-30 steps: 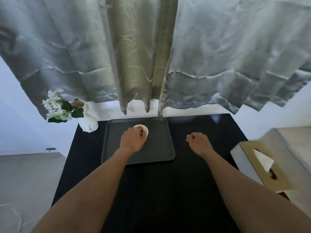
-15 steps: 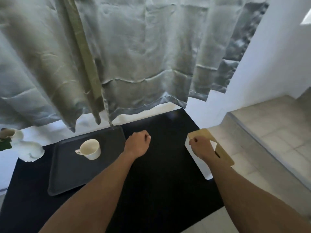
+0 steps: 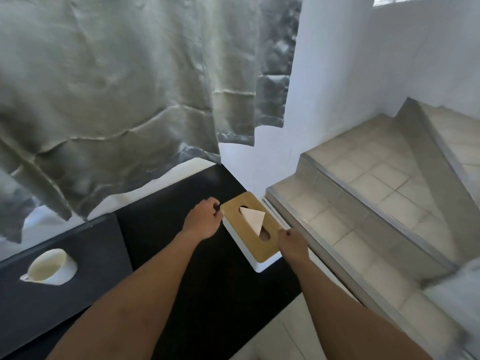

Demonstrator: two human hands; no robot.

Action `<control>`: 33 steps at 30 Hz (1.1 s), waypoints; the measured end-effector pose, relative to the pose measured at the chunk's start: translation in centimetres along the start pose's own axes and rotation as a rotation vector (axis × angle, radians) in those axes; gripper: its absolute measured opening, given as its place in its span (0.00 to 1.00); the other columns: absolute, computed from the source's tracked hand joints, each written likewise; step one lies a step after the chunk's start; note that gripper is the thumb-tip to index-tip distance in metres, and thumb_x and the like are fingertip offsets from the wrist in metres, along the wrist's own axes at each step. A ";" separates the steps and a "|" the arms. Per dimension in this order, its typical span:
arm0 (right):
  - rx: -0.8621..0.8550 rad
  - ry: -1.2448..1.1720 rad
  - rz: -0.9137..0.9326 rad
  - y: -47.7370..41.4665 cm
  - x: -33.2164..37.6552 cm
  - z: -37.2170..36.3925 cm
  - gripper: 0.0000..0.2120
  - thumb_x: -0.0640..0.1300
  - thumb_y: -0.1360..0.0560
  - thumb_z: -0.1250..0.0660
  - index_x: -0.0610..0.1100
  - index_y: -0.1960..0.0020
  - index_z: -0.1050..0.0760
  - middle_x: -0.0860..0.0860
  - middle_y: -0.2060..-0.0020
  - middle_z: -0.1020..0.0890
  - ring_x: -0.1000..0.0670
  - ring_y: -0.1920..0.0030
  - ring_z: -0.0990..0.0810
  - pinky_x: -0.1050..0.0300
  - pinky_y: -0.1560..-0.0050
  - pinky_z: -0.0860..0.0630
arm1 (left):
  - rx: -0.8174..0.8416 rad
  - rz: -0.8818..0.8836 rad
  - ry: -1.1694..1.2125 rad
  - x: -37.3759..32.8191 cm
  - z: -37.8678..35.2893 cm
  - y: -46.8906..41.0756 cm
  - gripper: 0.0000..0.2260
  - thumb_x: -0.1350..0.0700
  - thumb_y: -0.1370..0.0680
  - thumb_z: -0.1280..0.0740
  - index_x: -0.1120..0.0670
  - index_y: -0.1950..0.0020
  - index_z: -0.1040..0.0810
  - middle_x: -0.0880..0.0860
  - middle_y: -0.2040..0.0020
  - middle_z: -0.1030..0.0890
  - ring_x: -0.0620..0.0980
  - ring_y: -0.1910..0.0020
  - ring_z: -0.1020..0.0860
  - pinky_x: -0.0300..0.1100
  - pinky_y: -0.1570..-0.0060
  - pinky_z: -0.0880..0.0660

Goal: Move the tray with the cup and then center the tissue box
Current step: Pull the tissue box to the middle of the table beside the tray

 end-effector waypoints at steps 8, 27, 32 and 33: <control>0.081 -0.245 -0.273 -1.2 -4.0 -0.4 0.24 0.53 0.23 0.37 0.40 0.34 0.36 0.40 0.44 0.22 0.43 0.49 0.20 0.50 0.59 0.21 | 0.040 0.037 -0.071 -2.1 -2.9 -1.3 0.21 0.48 0.20 0.38 0.51 0.29 0.34 0.55 0.33 0.29 0.55 0.36 0.27 0.56 0.36 0.31; 0.383 -0.485 -0.466 -2.8 -5.1 -3.1 0.43 0.59 0.28 0.29 0.46 0.25 0.50 0.44 0.30 0.33 0.42 0.34 0.28 0.47 0.44 0.23 | 0.271 0.122 -0.125 -2.0 -6.4 -7.8 0.28 0.47 0.18 0.43 0.55 0.21 0.45 0.57 0.22 0.39 0.59 0.25 0.37 0.58 0.29 0.37; 0.371 -0.465 -0.449 -3.3 -5.0 -3.1 0.41 0.57 0.27 0.30 0.47 0.24 0.50 0.44 0.30 0.33 0.41 0.34 0.28 0.46 0.42 0.23 | 0.241 0.147 -0.157 -0.9 -6.3 -7.5 0.26 0.44 0.19 0.44 0.54 0.23 0.39 0.59 0.26 0.36 0.61 0.28 0.35 0.57 0.33 0.33; 0.367 -0.451 -0.438 -3.4 -5.0 -2.9 0.40 0.56 0.26 0.31 0.47 0.24 0.49 0.44 0.30 0.33 0.41 0.34 0.27 0.46 0.42 0.23 | 0.244 0.161 -0.158 -0.6 -6.2 -7.3 0.26 0.44 0.19 0.44 0.54 0.24 0.39 0.59 0.26 0.36 0.61 0.29 0.34 0.57 0.33 0.33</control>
Point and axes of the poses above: each hand's wrist, its own y-axis away from the middle knuckle, its own z-axis out of the back of the hand, x = y × z, the point moved 1 cm from there along -y, towards the middle knuckle
